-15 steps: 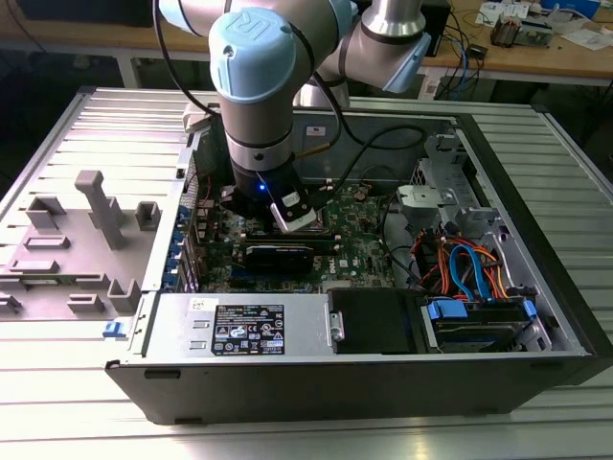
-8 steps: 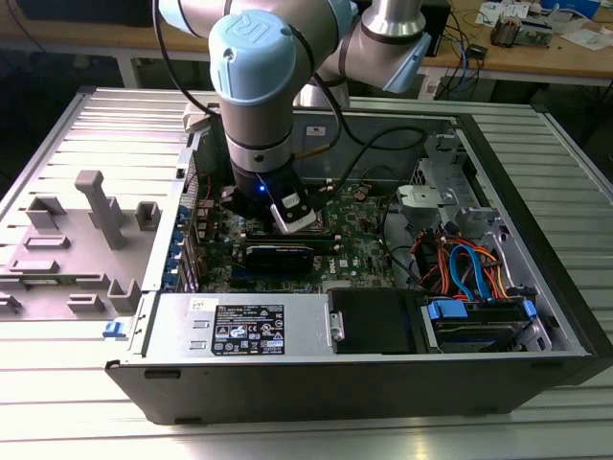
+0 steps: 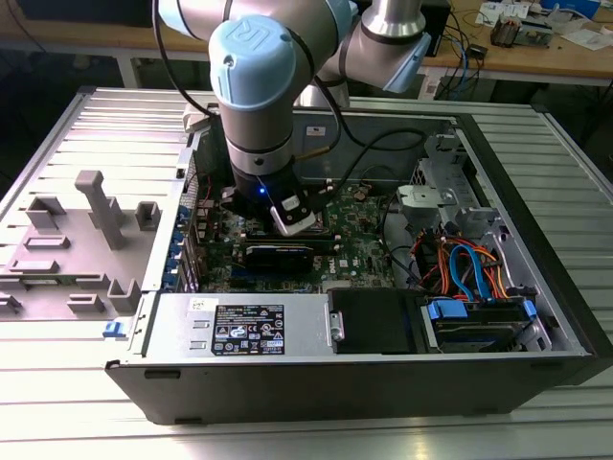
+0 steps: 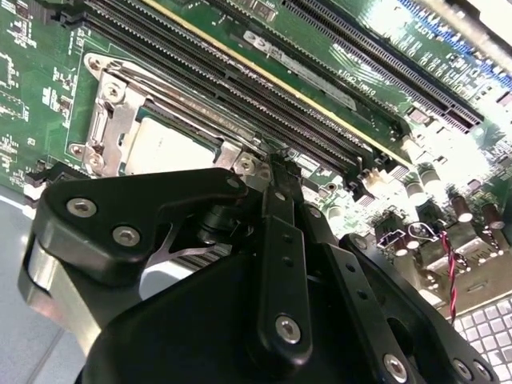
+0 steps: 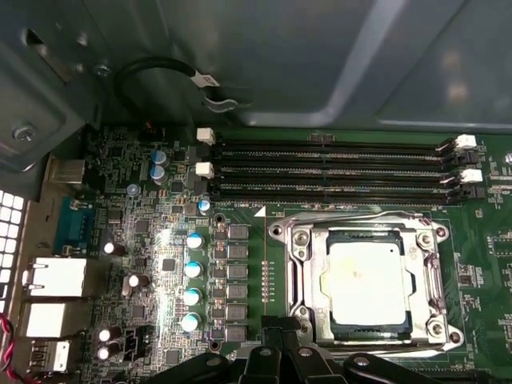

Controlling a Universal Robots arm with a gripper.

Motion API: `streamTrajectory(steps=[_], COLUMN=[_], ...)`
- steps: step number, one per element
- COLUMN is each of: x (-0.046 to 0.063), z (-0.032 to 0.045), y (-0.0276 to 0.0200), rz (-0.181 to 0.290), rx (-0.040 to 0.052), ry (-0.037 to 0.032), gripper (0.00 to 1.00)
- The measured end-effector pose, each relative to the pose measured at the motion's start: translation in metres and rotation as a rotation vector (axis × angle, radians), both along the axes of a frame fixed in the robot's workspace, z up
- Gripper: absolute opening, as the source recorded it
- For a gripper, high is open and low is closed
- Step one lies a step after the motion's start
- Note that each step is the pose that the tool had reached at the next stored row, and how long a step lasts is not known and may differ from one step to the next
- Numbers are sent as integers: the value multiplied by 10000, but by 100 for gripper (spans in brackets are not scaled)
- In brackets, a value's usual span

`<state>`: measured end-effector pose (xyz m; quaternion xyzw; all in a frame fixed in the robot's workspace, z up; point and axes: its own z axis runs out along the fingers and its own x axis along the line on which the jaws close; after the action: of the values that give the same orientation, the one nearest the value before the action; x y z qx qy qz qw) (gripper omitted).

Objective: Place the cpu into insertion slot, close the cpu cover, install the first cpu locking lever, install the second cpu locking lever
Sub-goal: 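Install the second cpu locking lever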

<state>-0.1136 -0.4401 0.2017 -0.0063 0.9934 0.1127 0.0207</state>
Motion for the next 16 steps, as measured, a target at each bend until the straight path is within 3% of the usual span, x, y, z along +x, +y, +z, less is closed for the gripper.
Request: streamTrajectory(steps=[2, 7, 13, 16], x=[0, 0, 0, 1], z=[-6, -9, -22, -22], y=[-10, -52, -62, -67], rz=[0, -1, 0, 1], rx=[153, 154, 154, 52], ry=[-1, -1, 0, 0], gripper=[11, 11, 11, 11])
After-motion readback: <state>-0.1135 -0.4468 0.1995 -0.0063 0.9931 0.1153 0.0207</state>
